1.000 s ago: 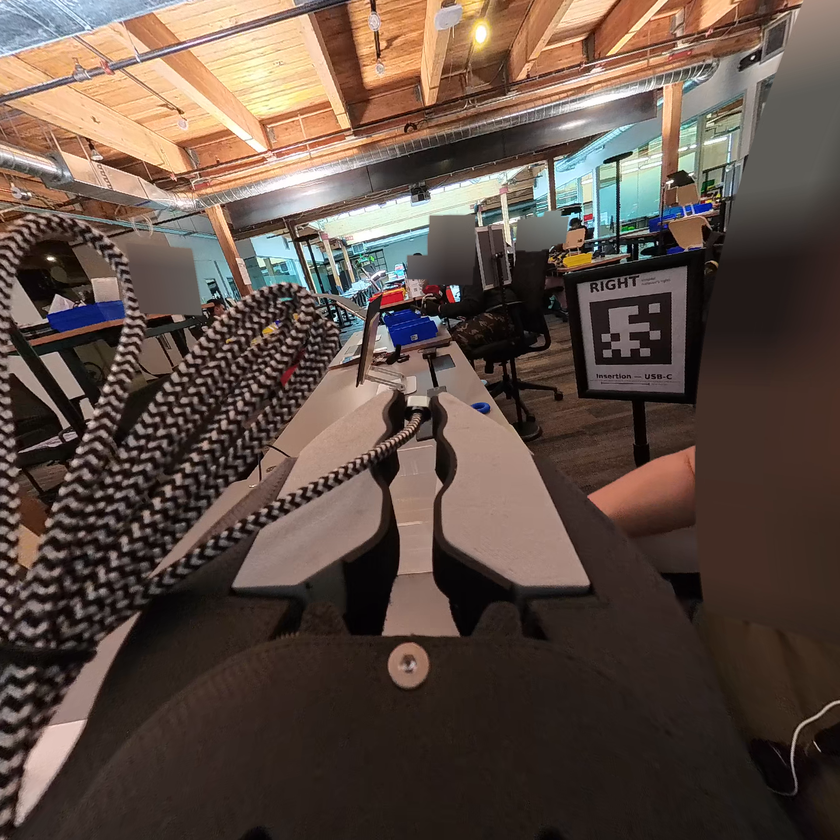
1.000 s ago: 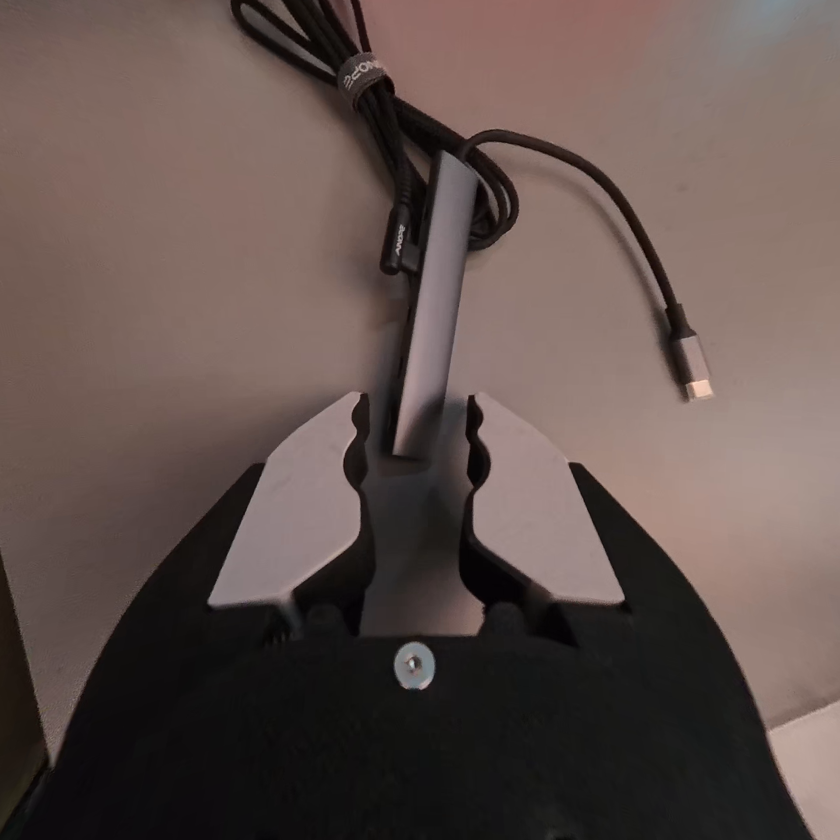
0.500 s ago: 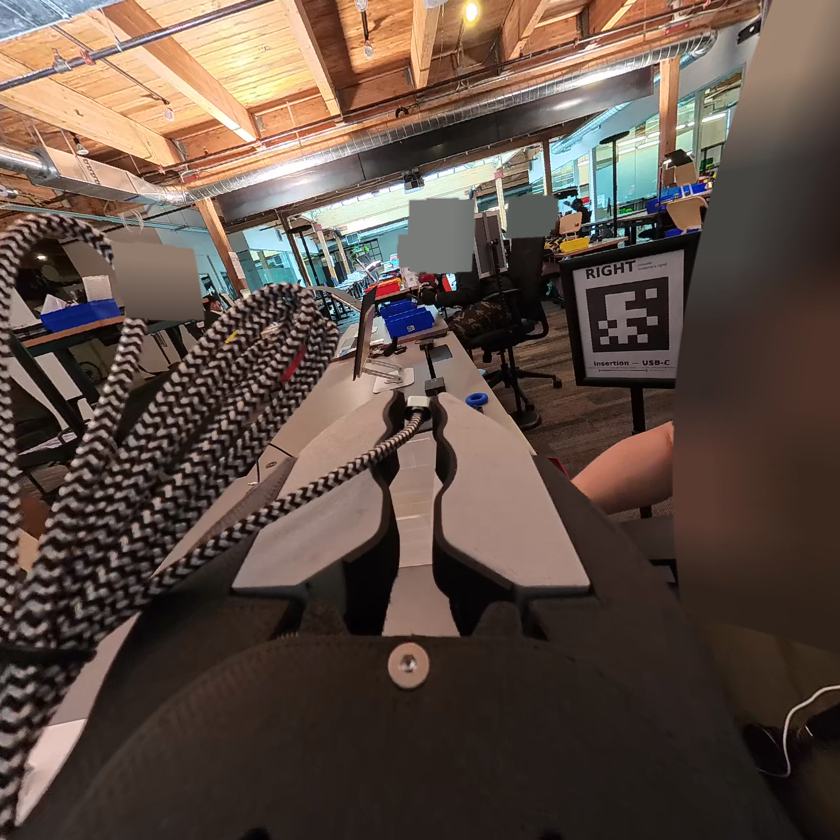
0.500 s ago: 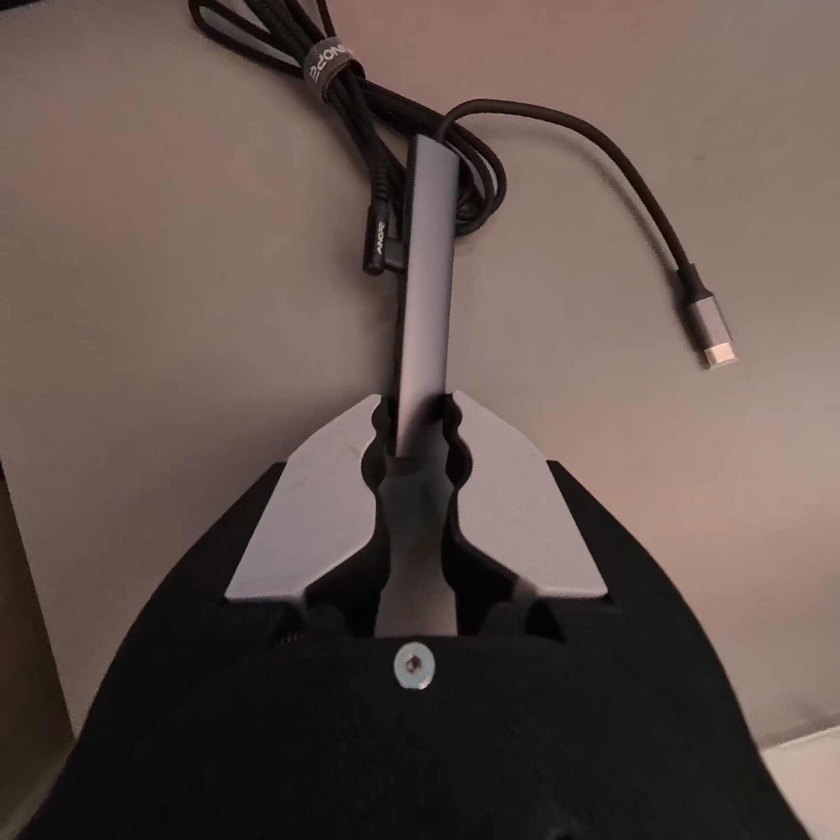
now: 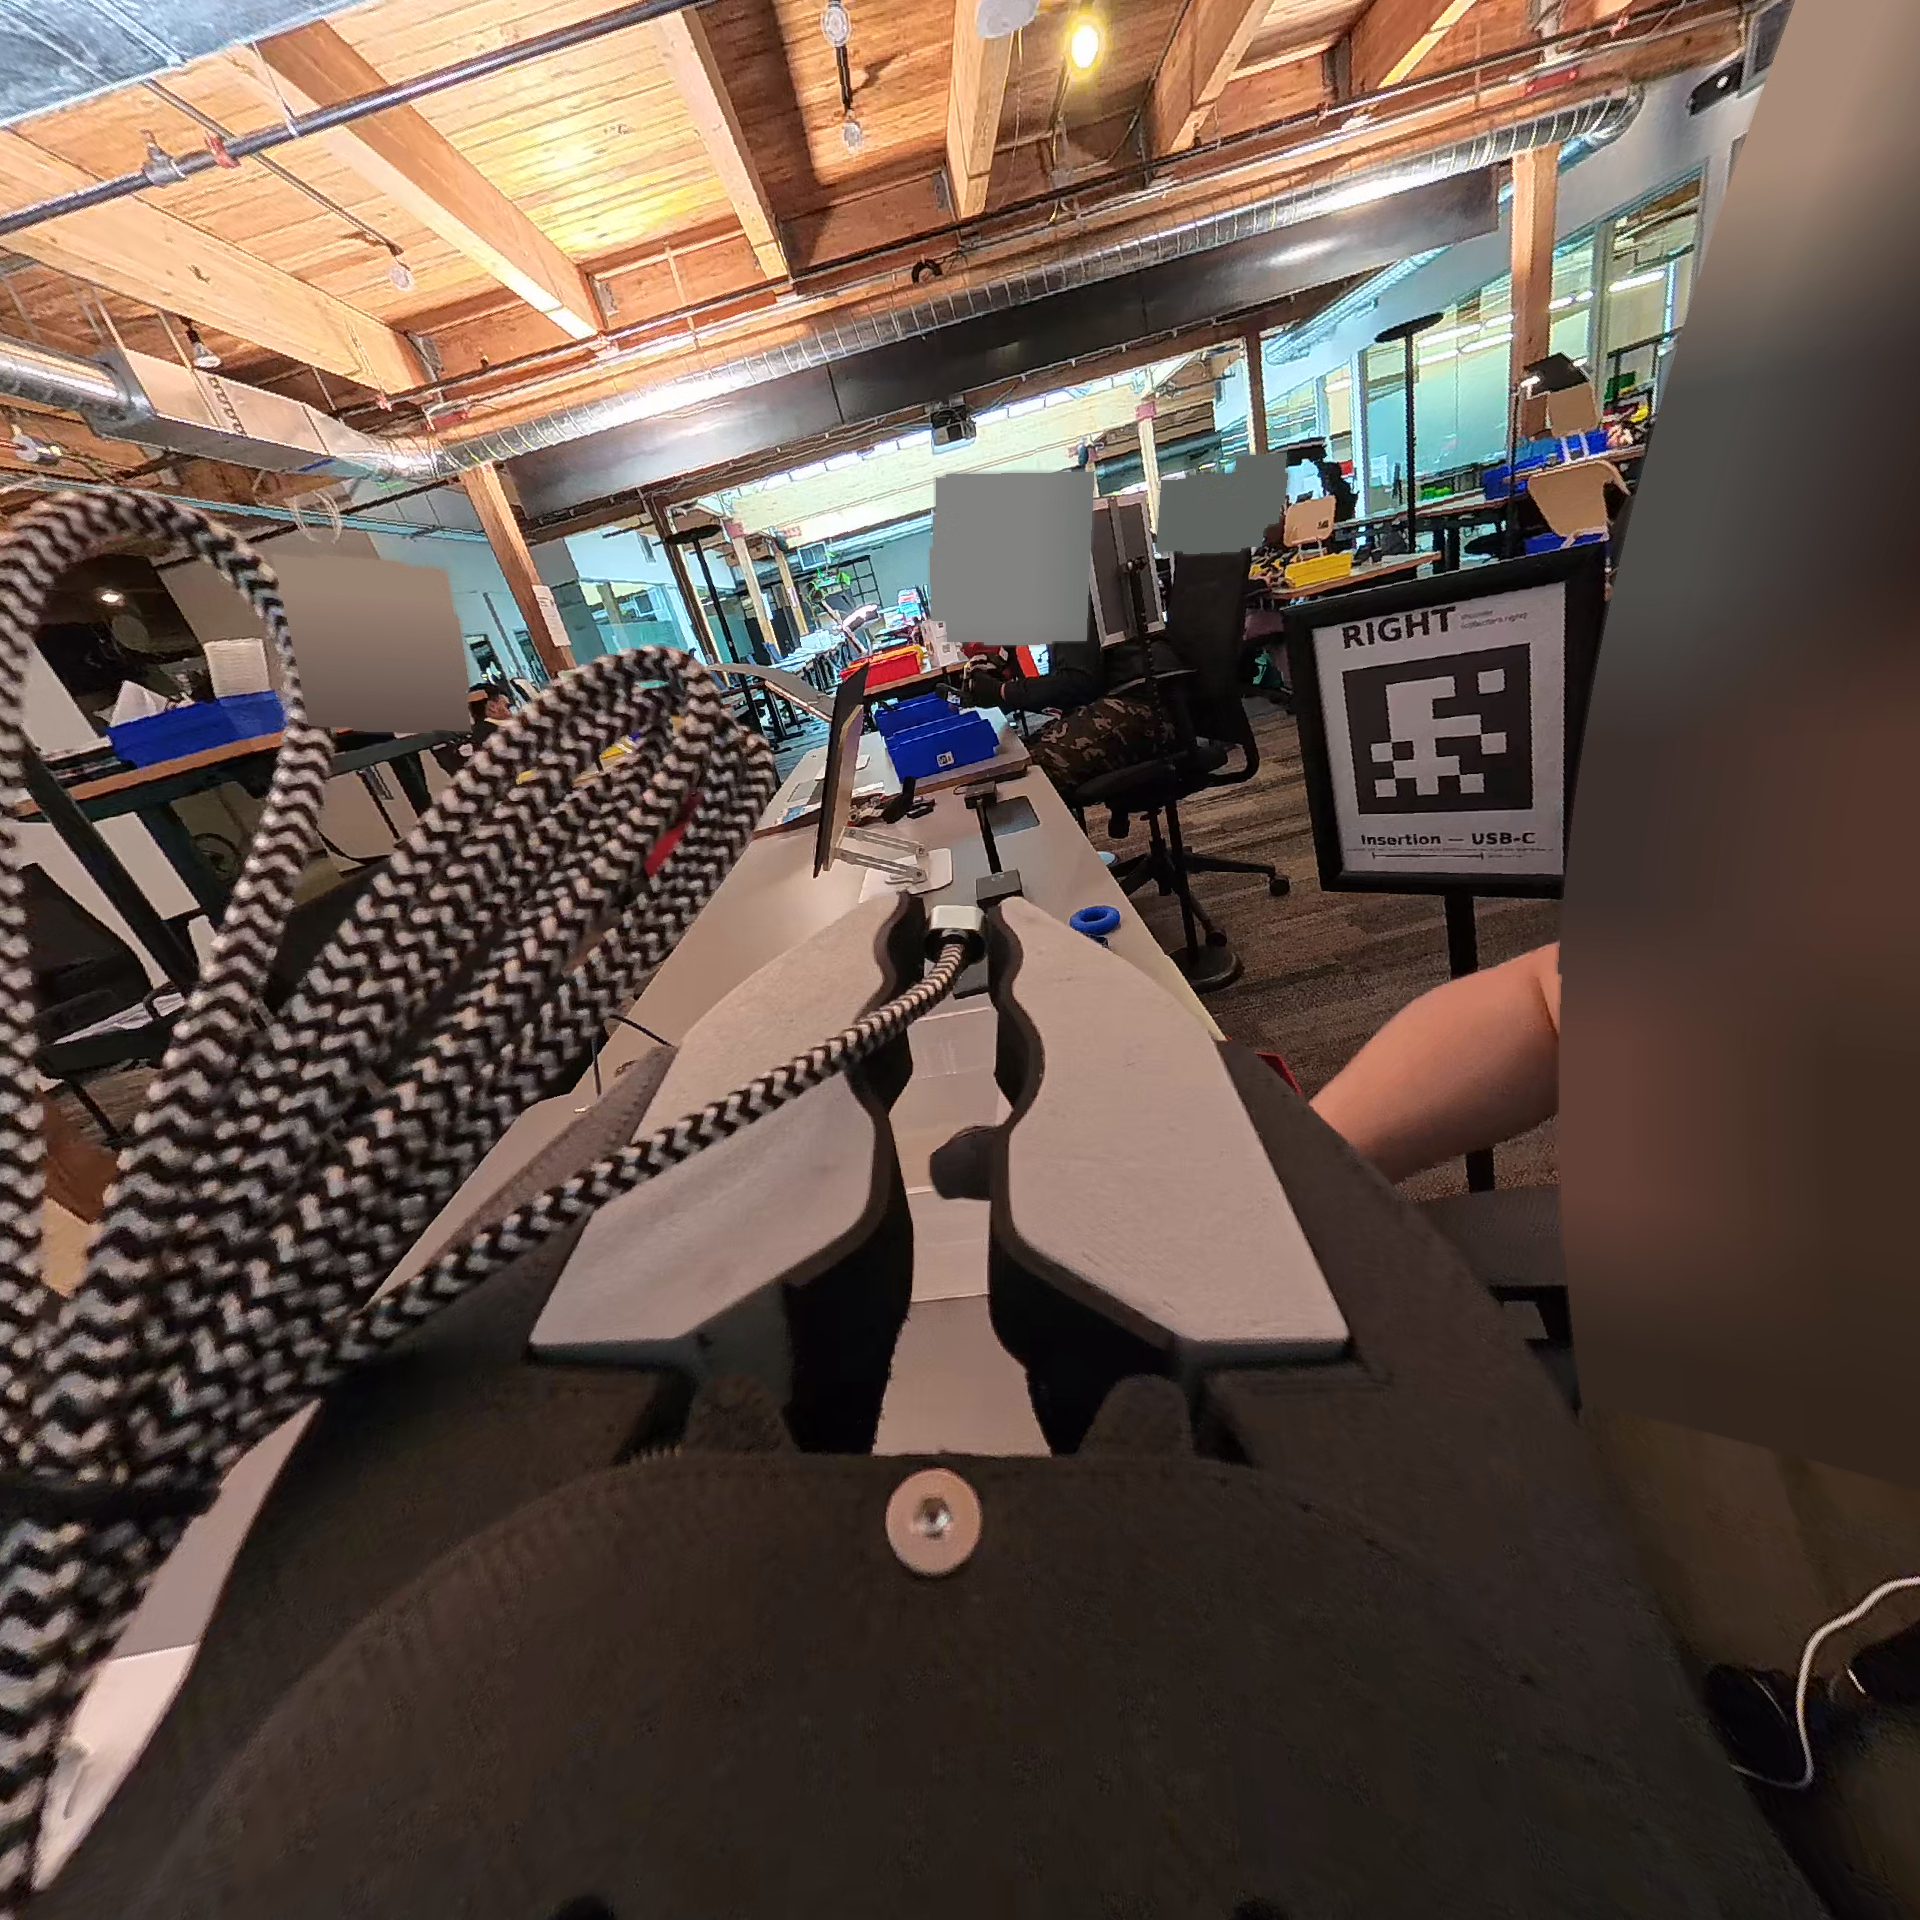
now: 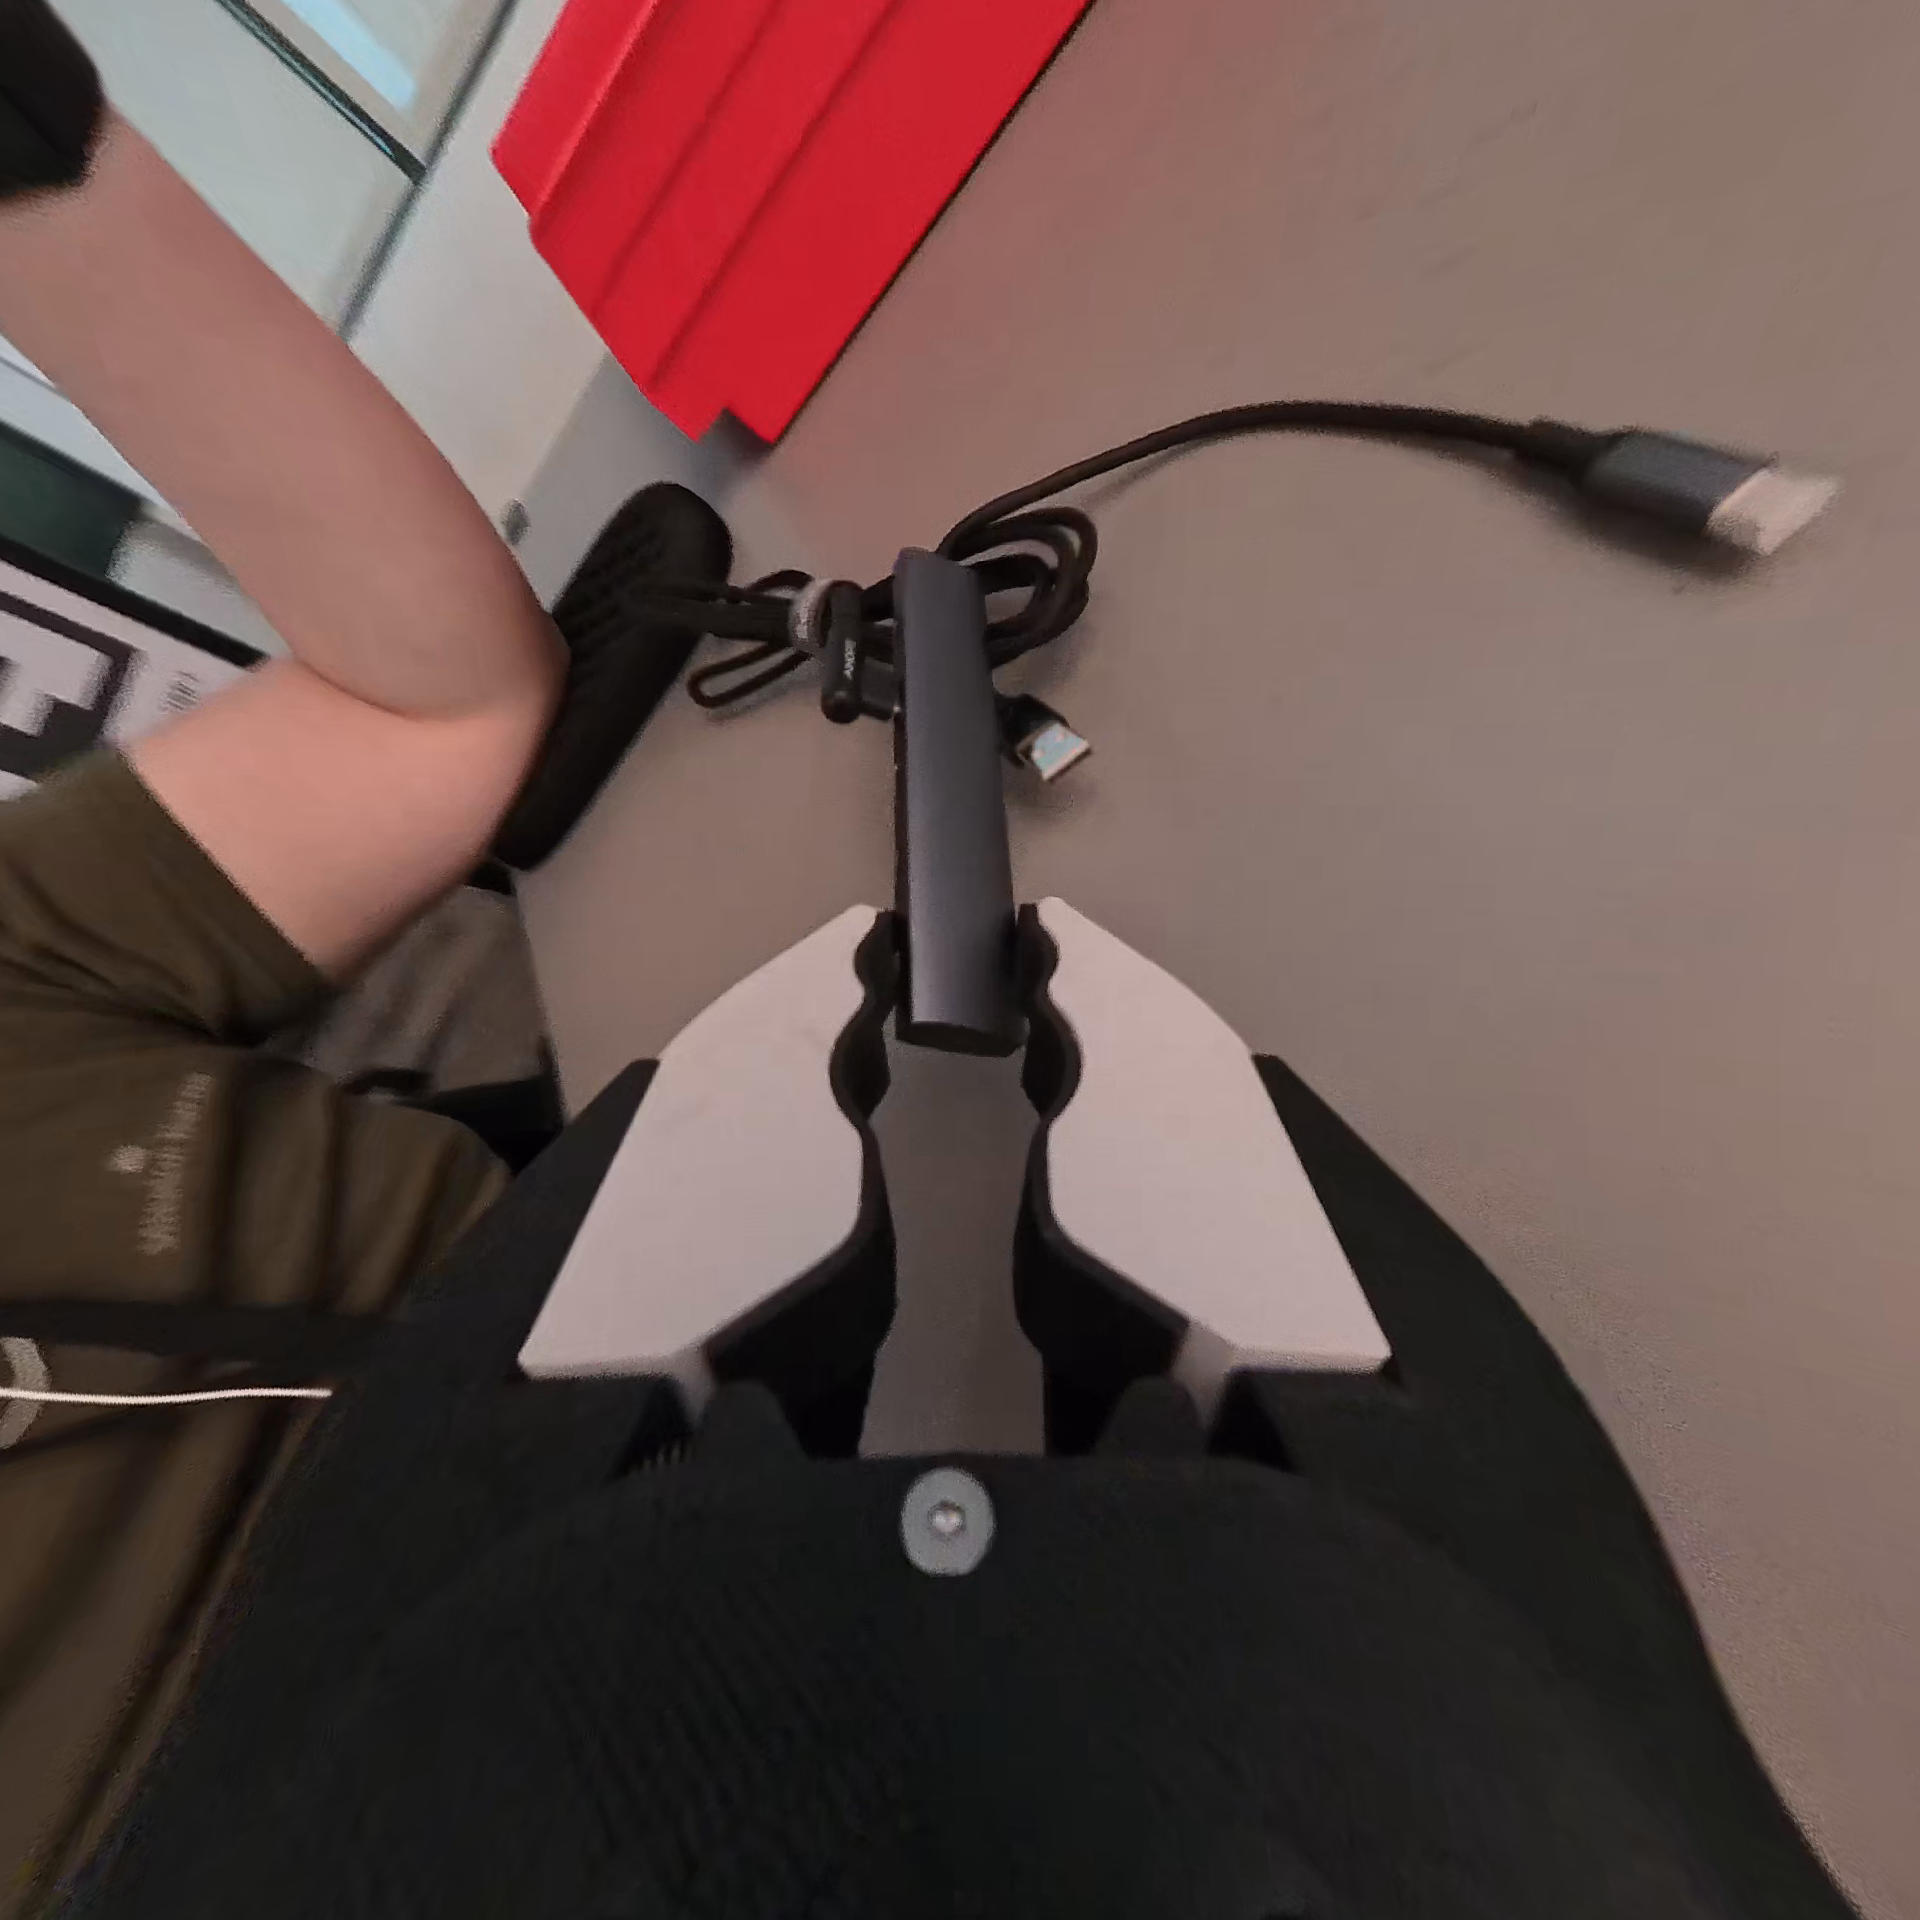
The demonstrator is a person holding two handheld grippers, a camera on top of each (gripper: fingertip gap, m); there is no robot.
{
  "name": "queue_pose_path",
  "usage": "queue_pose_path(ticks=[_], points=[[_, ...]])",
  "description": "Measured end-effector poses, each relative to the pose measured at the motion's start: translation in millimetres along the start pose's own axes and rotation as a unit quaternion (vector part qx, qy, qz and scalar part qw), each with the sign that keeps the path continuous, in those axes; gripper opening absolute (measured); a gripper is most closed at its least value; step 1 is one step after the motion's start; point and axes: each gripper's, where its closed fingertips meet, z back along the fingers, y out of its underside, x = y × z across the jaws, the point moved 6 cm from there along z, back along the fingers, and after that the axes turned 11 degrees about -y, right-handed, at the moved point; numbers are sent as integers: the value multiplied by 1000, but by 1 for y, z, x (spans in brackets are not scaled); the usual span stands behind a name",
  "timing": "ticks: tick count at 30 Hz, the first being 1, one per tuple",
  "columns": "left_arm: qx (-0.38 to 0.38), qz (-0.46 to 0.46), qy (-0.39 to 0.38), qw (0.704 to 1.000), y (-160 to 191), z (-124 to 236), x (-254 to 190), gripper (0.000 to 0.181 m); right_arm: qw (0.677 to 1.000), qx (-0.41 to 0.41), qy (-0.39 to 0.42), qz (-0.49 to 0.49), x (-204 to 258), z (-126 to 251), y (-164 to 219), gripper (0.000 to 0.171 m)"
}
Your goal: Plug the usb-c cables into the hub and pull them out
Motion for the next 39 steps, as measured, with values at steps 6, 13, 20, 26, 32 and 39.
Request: queue_pose_path(ticks=[6, 13, 20, 26, 32, 39], points=[[5, -7, 3, 1000, 0, -2, -3, 10, 980, -18, -94, -172, 1, 5, -4, 23], [12, -7, -13, 1000, 1, 0, 1, 10, 935, -108, -208, -266, 12, 7, -16, 23], [40, 1, -48, 998, 6, -3, 8, 10, 898, -236, -286, -236, 18, 6, -46, 22], [59, -19, -75, 995, 11, -4, 10, 10, 891, -357, -260, -106, 10, 15, -85, 22], [120, -60, -124, 983, 32, -15, 18, 10, 873, -455, -175, 15, 8, 25, -112, 22], [184, -61, -127, 973, 71, -39, 24, 10, 837, -532, -74, 100, 9, 32, -118, 22]])
